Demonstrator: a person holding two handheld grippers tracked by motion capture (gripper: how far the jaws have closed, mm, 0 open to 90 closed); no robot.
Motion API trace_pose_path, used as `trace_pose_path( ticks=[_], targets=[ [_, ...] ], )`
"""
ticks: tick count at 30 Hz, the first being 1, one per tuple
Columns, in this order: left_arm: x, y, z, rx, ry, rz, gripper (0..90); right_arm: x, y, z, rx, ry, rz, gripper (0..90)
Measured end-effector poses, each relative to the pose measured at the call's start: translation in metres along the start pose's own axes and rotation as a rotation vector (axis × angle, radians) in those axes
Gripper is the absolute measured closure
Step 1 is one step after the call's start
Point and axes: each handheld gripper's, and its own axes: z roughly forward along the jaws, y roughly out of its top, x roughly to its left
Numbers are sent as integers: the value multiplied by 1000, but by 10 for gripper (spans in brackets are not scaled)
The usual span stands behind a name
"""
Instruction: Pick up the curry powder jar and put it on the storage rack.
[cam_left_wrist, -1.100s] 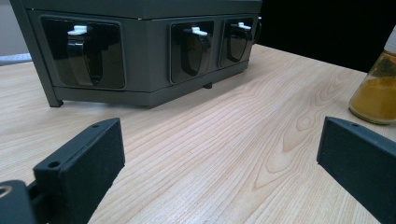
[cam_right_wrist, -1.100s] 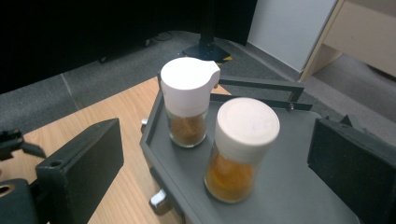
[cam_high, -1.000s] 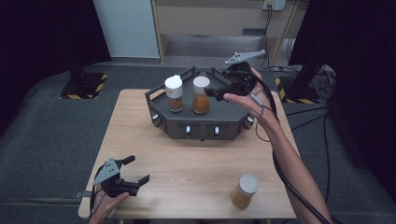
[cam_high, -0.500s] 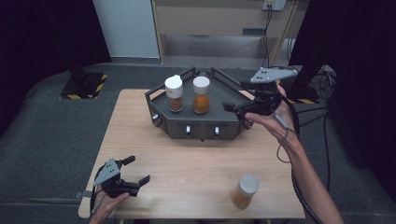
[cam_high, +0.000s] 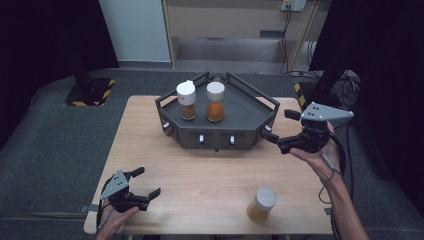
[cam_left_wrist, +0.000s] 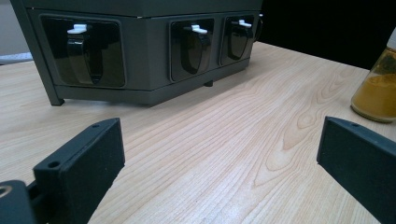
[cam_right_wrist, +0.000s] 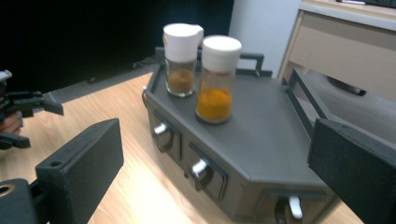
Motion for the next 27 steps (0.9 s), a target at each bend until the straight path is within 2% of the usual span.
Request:
trace_pose_path(
  ticks=[5,19,27],
  targets=[
    [0,0,0,-2,6,-2,0,8,-22,-12,-8,-36,-1,31],
    [-5,-1,-6,-9,38,-18,0,13,-73,-38,-32,-36,67,31],
    [-10,-2,-11,-14,39,-18,0,19,-107,-47,-52,-66,102,24]
  ],
)
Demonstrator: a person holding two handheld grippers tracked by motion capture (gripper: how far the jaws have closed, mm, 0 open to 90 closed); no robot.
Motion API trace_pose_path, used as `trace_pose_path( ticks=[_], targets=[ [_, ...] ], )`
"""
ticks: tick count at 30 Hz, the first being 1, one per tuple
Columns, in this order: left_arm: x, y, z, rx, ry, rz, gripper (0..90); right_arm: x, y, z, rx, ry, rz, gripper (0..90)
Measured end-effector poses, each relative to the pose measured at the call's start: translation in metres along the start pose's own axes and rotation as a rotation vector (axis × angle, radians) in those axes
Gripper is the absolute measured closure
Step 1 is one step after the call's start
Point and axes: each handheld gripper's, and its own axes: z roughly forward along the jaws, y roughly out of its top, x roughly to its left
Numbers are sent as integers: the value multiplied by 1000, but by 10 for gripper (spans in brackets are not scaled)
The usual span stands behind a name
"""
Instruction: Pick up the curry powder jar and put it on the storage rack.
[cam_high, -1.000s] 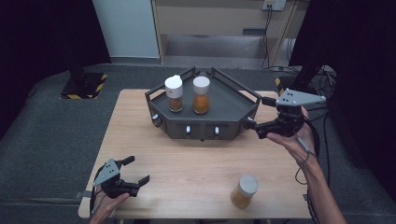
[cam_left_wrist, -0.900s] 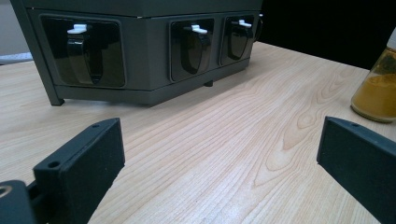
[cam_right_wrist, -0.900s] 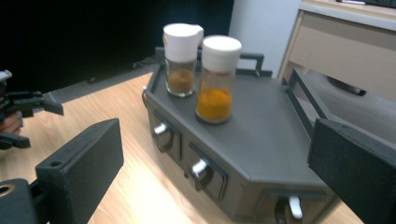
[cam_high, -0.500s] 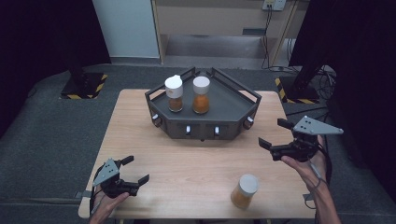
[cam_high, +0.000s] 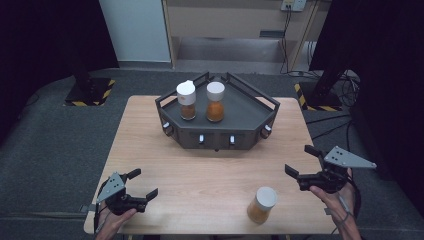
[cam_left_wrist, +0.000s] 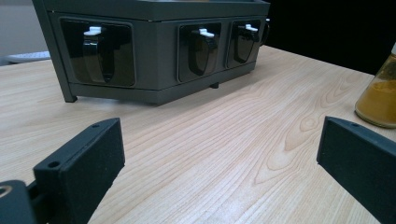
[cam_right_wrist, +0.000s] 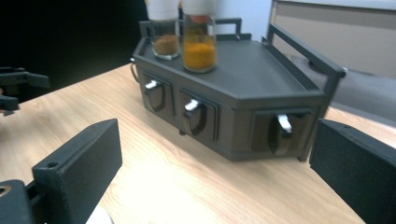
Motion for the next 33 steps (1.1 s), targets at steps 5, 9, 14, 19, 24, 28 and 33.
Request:
trace_pose_path(
  ticks=[5,9,14,19,24,28,33],
  targets=[
    [-1,-1,-3,-1,7,2,0,3,-22,-6,-1,-31,21,27],
    [-1,-2,-5,-9,11,0,0,11,-41,-10,-14,-73,36,30],
    [-1,-2,-4,-6,9,5,0,15,-52,-11,6,-90,39,30],
    [0,-2,-6,-8,14,5,0,17,-63,-11,10,-97,58,36],
    [1,-2,-6,-4,11,6,0,19,-72,-11,7,-103,72,39],
    [1,-2,-5,-2,4,10,0,21,-78,-10,4,-113,74,44],
    [2,-3,-5,-11,-8,16,0,24,-82,-9,4,-137,58,49]
  ],
)
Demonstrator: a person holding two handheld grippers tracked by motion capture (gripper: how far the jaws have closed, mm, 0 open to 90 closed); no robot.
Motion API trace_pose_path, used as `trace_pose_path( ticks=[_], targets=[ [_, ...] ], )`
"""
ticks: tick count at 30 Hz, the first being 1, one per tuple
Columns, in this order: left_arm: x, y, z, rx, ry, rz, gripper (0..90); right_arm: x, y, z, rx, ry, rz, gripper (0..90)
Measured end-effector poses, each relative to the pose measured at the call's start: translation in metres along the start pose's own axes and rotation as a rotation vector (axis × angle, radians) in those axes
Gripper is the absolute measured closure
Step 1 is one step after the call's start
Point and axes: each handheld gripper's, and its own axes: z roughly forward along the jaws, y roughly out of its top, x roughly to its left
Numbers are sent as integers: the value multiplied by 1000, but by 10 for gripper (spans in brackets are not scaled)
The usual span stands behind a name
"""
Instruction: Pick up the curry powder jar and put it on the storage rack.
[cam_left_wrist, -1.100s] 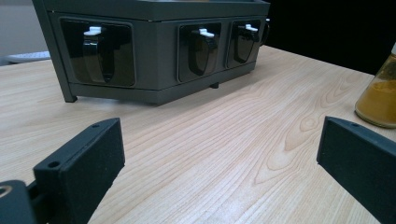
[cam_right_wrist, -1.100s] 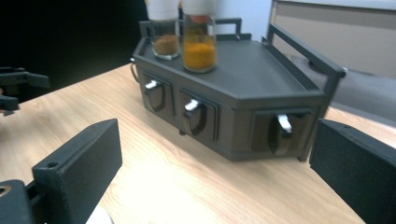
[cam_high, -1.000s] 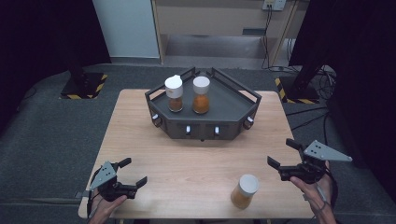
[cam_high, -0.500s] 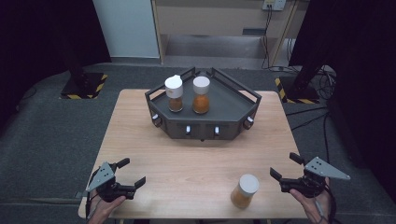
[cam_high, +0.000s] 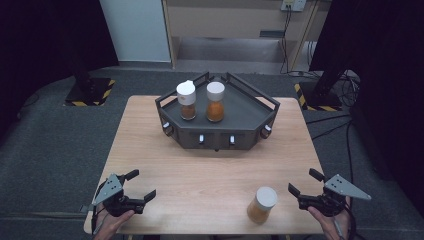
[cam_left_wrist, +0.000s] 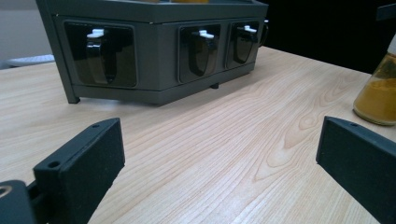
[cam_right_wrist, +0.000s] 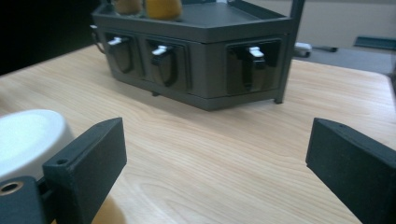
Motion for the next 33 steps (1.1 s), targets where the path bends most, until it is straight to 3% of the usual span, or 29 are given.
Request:
trace_pose_path(
  ticks=[15,26,33],
  targets=[
    [2,-1,1,-5,-11,-3,0,-7,-12,11,16,36,23,58],
    [2,0,2,1,-15,-2,0,-7,-14,11,12,29,25,62],
    [4,-2,-1,-16,-7,-22,0,-6,-14,12,21,29,17,63]
  ],
)
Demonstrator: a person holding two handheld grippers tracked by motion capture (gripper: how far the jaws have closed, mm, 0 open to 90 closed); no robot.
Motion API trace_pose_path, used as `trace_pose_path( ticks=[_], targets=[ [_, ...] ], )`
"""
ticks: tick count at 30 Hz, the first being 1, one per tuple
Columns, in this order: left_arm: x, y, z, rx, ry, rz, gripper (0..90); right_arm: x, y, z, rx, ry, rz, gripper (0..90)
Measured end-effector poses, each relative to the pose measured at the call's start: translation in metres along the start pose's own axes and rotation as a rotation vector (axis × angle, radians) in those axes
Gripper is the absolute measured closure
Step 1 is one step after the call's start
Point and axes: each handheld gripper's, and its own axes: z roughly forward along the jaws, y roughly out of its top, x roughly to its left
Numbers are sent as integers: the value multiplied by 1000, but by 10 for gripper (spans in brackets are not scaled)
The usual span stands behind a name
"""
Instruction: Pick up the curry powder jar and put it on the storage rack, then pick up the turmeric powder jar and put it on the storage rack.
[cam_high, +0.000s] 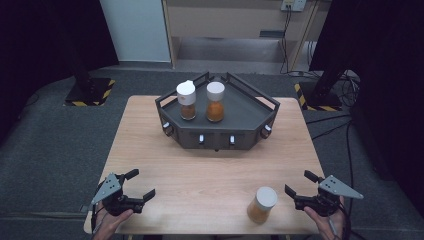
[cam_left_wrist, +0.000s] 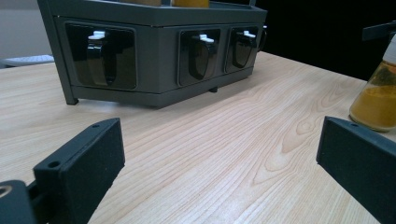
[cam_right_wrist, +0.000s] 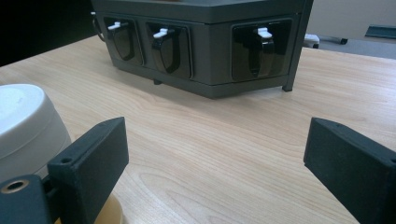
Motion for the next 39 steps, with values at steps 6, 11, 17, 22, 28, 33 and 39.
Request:
trace_pose_path(
  ticks=[6,11,17,22,28,33,39],
  targets=[
    [-1,1,1,8,-5,9,0,1,0,-1,-6,-5,-4,60],
    [0,1,2,6,-9,10,0,2,0,-2,-12,-11,1,44],
    [-1,2,1,10,-8,11,0,2,-1,-6,-34,-30,12,42],
    [-1,2,2,13,-11,8,0,0,4,-12,-48,-37,24,35],
    [-1,1,2,12,-8,7,0,-1,13,-18,-63,-8,37,34],
    [-1,1,2,12,-6,4,0,0,23,-21,-73,32,31,40],
    [-1,1,1,13,-6,5,0,2,36,-23,-83,94,19,46]
  ],
)
